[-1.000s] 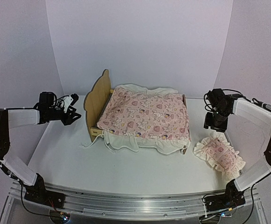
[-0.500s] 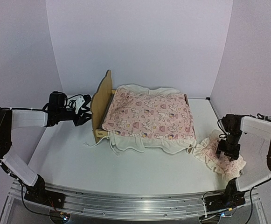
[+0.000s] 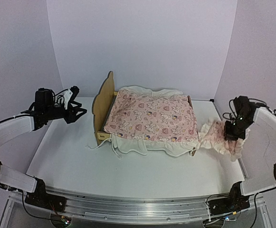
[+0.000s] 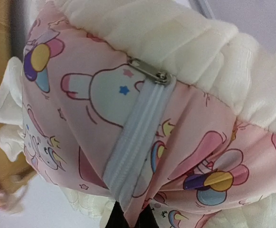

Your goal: Set up the pet bed

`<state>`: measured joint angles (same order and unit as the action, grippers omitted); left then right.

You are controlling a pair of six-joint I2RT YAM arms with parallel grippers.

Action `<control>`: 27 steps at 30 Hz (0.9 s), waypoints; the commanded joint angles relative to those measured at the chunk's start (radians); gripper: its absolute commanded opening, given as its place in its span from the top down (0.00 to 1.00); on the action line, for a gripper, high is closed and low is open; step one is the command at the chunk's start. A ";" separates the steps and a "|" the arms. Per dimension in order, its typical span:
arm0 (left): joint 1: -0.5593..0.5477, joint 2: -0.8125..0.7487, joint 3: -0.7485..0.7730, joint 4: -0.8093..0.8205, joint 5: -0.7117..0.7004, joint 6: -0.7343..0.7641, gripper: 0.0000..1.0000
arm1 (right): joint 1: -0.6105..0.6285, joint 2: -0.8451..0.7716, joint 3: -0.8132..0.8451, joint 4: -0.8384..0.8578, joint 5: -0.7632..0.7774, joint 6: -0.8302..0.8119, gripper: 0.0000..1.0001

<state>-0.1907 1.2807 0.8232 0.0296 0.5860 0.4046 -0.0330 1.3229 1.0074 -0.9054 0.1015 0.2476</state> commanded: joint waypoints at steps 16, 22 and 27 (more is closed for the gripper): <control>-0.422 0.008 0.469 0.011 0.247 -0.559 0.01 | 0.623 -0.121 0.233 0.866 -0.107 -0.195 1.00; -0.449 0.096 0.499 0.064 0.126 -0.640 0.00 | 0.800 0.056 0.285 1.051 -0.053 -0.218 1.00; -0.461 0.119 0.493 0.073 0.121 -0.645 0.00 | 0.868 0.161 0.349 1.062 -0.034 -0.223 1.00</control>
<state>-0.6422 1.4053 1.2751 0.0502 0.7296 -0.1996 0.7965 1.4454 1.2662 0.0247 0.0228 0.0458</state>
